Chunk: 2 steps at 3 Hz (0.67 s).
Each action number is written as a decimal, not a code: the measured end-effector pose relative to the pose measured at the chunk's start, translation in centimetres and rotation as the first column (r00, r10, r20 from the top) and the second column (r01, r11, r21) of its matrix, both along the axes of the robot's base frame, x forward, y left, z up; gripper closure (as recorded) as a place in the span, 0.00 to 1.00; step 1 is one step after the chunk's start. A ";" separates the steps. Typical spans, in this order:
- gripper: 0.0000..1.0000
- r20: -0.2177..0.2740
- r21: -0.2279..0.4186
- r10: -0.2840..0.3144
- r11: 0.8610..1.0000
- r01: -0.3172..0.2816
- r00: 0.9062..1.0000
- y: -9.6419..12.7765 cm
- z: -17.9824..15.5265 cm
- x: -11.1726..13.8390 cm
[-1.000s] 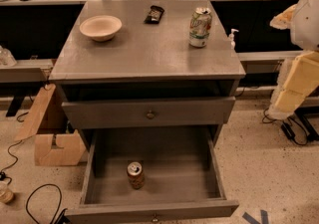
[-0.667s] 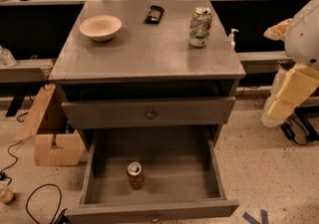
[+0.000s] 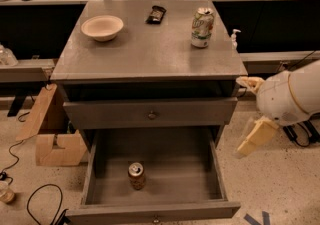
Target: Pick orange can from middle drawer and place on counter
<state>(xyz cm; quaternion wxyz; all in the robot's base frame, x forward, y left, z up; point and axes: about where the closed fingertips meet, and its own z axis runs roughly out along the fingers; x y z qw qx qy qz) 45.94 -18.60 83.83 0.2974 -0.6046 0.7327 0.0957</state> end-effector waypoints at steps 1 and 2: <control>0.00 0.042 0.162 0.052 0.985 -0.058 0.998 1.4 -4.4 0.9; 0.00 0.073 0.248 0.111 0.960 -0.126 0.991 1.7 -8.0 0.2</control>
Offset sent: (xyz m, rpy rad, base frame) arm -0.0065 0.0158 -0.1112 0.3473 -0.0700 0.1562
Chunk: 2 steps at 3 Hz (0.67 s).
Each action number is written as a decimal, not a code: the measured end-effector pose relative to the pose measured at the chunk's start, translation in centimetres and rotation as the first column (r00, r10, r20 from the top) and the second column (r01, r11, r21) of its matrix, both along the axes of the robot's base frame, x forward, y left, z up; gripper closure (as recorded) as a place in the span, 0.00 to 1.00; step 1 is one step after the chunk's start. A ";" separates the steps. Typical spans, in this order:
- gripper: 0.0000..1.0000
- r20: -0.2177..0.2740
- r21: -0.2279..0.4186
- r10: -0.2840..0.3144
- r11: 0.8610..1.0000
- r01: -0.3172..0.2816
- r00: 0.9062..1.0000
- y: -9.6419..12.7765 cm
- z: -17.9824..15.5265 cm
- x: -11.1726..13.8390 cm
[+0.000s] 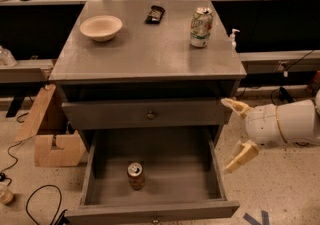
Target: Pick orange can from middle drawer and place on counter
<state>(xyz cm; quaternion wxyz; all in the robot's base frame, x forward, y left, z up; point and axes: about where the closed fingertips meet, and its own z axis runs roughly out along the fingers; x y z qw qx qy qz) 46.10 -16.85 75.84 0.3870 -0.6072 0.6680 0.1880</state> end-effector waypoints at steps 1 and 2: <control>0.00 0.000 0.000 0.000 1.000 0.000 1.000 0.0 0.0 0.0; 0.00 -0.014 0.024 0.033 0.999 -0.032 0.999 2.2 -3.9 0.9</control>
Offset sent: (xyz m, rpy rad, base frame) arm 0.0289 0.0665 -0.1274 0.0786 0.0446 0.0973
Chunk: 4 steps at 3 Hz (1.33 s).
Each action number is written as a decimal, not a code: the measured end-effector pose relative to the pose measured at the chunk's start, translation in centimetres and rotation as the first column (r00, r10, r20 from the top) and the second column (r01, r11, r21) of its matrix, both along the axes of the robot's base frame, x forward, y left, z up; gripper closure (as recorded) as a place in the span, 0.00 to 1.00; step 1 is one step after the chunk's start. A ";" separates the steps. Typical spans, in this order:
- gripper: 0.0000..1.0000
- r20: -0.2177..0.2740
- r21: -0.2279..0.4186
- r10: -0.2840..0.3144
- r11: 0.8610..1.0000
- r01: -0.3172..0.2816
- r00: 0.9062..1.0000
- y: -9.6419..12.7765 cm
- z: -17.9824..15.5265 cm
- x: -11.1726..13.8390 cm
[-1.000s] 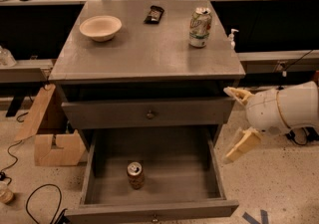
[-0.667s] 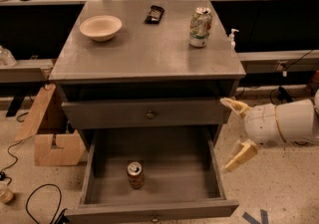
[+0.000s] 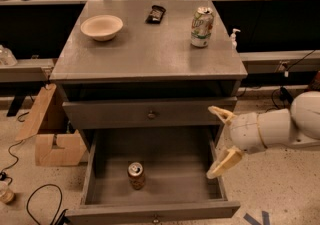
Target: Pick orange can from middle drawer and place on counter
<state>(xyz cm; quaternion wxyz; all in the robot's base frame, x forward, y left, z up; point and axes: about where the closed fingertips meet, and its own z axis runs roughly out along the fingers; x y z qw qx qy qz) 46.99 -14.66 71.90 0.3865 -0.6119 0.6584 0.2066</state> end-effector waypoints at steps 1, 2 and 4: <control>0.00 -0.028 0.046 0.050 0.998 -0.049 0.998 3.8 -6.7 1.0; 0.00 -0.039 0.086 0.059 0.995 -0.056 0.997 6.5 -12.4 2.1; 0.00 -0.039 0.204 0.012 0.979 -0.004 0.999 11.4 -21.8 4.1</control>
Offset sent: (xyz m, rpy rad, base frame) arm 0.0399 0.0949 -0.1966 0.1326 0.0461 0.0452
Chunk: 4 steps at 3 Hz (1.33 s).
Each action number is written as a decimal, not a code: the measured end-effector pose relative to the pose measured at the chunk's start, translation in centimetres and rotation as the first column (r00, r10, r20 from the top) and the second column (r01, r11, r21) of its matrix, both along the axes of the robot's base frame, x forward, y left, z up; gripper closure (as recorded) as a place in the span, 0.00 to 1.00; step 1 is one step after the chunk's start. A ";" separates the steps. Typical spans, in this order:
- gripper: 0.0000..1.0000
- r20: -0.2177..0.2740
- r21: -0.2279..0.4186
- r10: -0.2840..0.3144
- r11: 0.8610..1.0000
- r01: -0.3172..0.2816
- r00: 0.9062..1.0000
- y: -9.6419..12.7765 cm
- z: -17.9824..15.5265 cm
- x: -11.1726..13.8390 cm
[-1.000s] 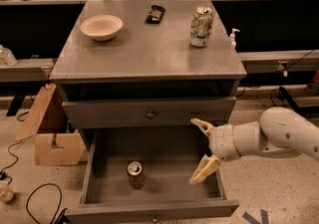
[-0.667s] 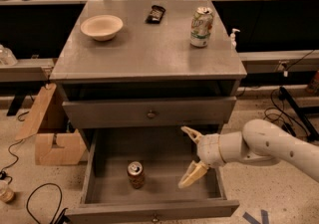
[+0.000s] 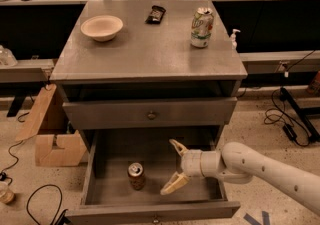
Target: Pick orange can from middle drawer and place on counter
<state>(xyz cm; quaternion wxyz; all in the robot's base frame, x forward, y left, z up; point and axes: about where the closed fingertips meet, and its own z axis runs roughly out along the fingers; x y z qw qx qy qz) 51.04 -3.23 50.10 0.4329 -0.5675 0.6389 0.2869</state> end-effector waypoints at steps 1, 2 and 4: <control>0.00 0.010 0.078 -0.031 0.996 0.031 0.999 2.5 -3.4 0.4; 0.00 0.010 0.078 -0.031 0.996 0.030 0.999 2.5 -3.4 0.4; 0.00 -0.007 0.161 0.079 0.984 -0.076 0.997 8.3 -6.0 2.2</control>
Offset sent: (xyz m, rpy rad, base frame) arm 0.0059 0.0171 -0.0230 0.0564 -0.0177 -0.0284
